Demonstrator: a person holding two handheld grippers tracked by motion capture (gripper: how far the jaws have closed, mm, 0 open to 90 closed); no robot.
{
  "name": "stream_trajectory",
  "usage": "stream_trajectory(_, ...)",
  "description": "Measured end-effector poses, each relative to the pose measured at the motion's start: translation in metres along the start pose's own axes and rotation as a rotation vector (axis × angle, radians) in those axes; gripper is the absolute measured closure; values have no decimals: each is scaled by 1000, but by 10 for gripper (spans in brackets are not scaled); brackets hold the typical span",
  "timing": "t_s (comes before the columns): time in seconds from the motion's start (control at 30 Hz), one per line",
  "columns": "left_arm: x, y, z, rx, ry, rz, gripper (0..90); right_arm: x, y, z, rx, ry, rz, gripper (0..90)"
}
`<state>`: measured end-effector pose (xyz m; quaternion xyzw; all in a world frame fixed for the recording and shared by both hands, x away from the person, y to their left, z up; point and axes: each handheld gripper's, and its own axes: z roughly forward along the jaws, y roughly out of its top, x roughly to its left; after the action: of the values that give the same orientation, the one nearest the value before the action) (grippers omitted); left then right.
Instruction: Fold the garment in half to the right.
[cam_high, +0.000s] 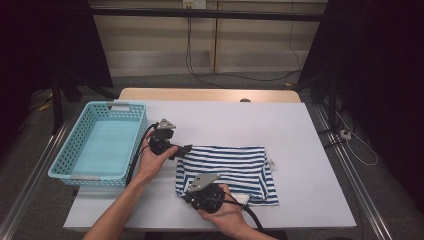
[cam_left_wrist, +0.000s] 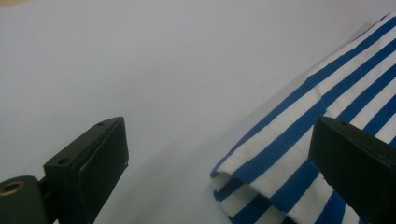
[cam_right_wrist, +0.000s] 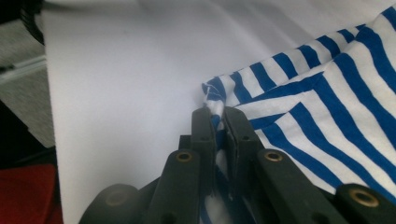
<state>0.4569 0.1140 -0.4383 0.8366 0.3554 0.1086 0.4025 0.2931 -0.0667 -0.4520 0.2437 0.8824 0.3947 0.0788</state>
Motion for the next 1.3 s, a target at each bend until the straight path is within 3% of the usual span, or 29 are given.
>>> stream_trajectory(0.03, 0, 0, 3, 11, -20, -33, 49, -2, -1, -1, -3, 11, 3, 845)
stream_trajectory(0.07, -1, 0, 5, 10, -8, -34, 49, -2, -1, -1, -5, 7, 11, 845)
stream_trajectory(0.1, 0, 0, 4, 43, -21, -13, 50, -3, -2, -1, -14, 6, 11, 845)
stream_trajectory(0.13, -2, -1, 6, 43, -15, -26, 69, -3, -3, -1, -13, 14, 6, 845)
stream_trajectory(0.23, -2, -2, 9, 72, 33, 4, 197, -3, -3, -2, -15, 18, 12, 844)
stream_trajectory(0.27, -2, -2, 9, 76, 38, -23, 276, -2, -3, -2, -21, 22, 25, 844)
stream_trajectory(0.3, 0, -3, 10, 72, 37, -21, 345, -4, -3, -2, -15, 24, 8, 844)
stream_trajectory(0.33, 1, -3, 11, 87, 28, -37, 352, -4, -3, -2, -15, 28, 11, 843)
stream_trajectory(0.37, 1, -4, 12, 96, 27, -16, 369, -4, -3, -2, -15, 27, 13, 843)
stream_trajectory(0.4, -1, -5, 14, 102, 31, -28, 413, -4, -3, -2, -16, 28, 10, 843)
stream_trajectory(0.43, -2, -5, 13, 112, 44, 7, 432, -4, -3, -2, -16, 30, 10, 843)
stream_trajectory(0.47, -4, -5, 14, 108, 55, -7, 448, -4, -3, -1, -17, 20, 11, 843)
stream_trajectory(0.57, -7, -6, 15, 99, 72, 23, 478, -4, -3, -1, -14, 22, 12, 842)
stream_trajectory(0.6, -7, -6, 14, 114, 69, 42, 488, -4, -3, -1, -12, 28, 16, 842)
stream_trajectory(0.63, -9, -6, 14, 107, 64, 27, 509, -4, -3, -1, -11, 31, 2, 842)
stream_trajectory(0.83, -13, -8, 15, 96, 30, 37, 665, -4, -2, -1, -6, 35, 15, 842)
stream_trajectory(0.87, -13, -8, 14, 95, -4, 51, 707, -4, -2, -1, -7, 35, 15, 842)
stream_trajectory(0.9, -13, -8, 15, 92, -17, 40, 801, -3, -2, -1, -11, 37, 31, 842)
stream_trajectory(1.0, -12, -7, 14, 101, -28, 30, 850, -4, -1, -1, -6, 38, 28, 843)
stream_trajectory(1.03, -8, -8, 14, 103, -45, -6, 856, -4, -1, -1, 1, 34, 14, 844)
stream_trajectory(1.13, -7, -7, 14, 104, -50, -17, 866, -5, -2, -1, -8, 43, 39, 847)
stream_trajectory(1.3, -8, -3, 7, 74, -80, -68, 871, -8, -2, -2, -29, 65, 47, 848)
